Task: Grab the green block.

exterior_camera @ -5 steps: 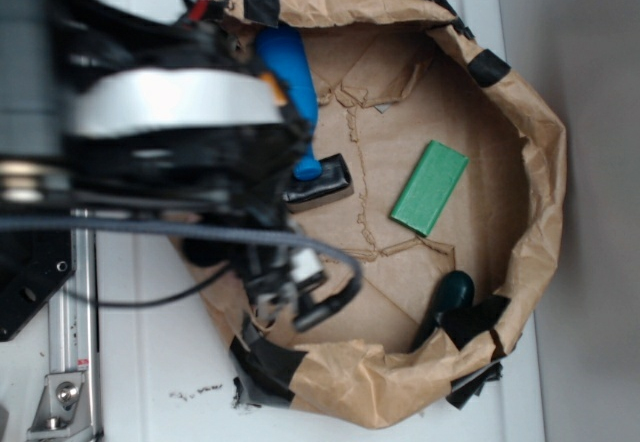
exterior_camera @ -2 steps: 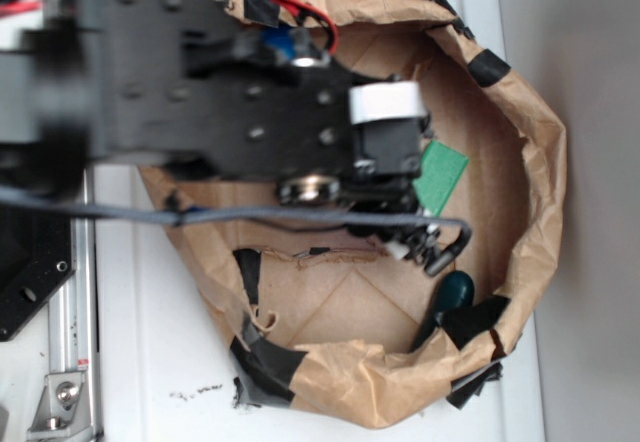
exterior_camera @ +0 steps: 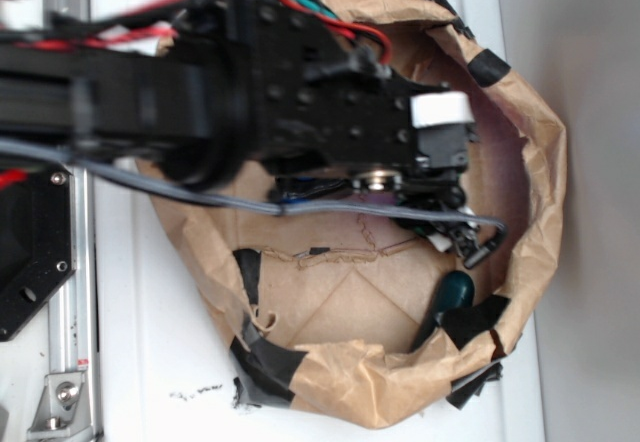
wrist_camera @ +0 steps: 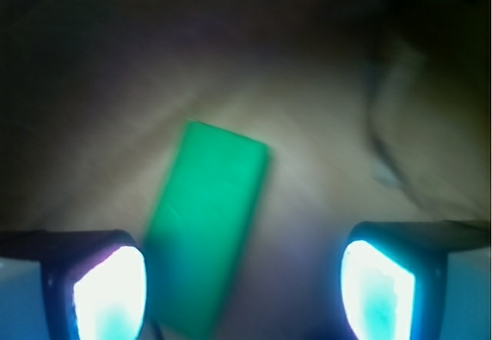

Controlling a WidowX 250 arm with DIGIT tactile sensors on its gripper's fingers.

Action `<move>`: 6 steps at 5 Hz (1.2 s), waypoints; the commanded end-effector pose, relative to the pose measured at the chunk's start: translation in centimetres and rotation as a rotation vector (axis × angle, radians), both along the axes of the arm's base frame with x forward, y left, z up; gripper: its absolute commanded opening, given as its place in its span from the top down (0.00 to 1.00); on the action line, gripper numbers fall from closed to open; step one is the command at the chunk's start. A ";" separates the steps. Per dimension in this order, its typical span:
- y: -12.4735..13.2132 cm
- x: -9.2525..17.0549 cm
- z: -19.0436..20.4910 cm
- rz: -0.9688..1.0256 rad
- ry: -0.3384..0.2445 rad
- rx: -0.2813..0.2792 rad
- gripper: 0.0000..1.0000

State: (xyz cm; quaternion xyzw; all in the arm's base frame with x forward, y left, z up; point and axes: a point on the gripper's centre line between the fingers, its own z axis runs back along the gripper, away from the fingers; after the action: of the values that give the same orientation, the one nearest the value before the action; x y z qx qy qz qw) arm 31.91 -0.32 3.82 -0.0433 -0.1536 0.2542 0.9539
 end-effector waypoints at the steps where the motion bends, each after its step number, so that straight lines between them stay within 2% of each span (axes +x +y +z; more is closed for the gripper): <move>1: 0.0 2.5 -0.7 -0.064 0.000 -0.077 0.00; 2: -1.2 1.4 -0.1 -0.061 0.065 -0.128 1.00; 3: -0.8 0.7 2.4 -0.197 0.221 -0.127 1.00; 4: 0.2 -1.1 7.4 -0.303 0.243 -0.054 1.00; 5: -0.7 -1.8 12.5 -0.537 0.161 0.069 1.00; 6: -1.9 -3.4 17.5 -0.684 0.045 0.114 1.00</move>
State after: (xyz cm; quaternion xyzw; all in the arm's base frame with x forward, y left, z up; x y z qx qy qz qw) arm 28.06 -2.66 19.02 -0.0333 -0.0821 -0.0775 0.9930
